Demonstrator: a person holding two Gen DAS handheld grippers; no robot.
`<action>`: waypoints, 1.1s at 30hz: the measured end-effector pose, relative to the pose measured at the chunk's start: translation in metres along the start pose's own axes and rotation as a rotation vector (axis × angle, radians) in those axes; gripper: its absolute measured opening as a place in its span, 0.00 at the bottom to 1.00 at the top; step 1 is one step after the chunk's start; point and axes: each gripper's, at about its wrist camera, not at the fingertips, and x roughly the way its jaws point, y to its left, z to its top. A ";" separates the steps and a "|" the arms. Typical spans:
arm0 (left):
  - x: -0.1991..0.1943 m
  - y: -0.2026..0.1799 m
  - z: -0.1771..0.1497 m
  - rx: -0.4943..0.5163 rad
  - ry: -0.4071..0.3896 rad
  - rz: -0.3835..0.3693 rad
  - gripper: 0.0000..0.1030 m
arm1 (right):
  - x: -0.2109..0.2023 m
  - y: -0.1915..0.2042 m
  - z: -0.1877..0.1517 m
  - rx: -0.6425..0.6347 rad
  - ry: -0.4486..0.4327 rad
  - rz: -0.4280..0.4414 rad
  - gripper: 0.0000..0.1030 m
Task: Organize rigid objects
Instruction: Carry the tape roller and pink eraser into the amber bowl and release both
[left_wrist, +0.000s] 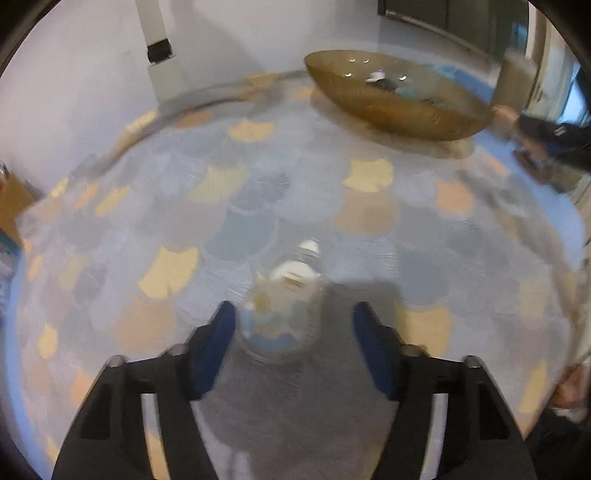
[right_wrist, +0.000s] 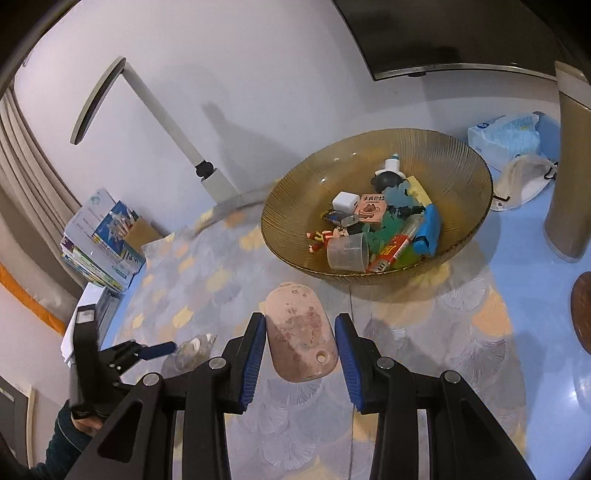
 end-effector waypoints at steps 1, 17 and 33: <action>0.000 0.000 0.004 0.004 0.000 0.021 0.41 | -0.002 -0.001 0.000 -0.008 -0.008 -0.004 0.37; -0.011 0.036 0.019 -0.210 -0.001 -0.107 0.85 | -0.044 -0.020 0.026 -0.014 -0.118 -0.068 0.37; -0.060 -0.011 0.081 -0.132 -0.174 -0.120 0.44 | -0.051 -0.024 0.041 -0.008 -0.172 -0.108 0.37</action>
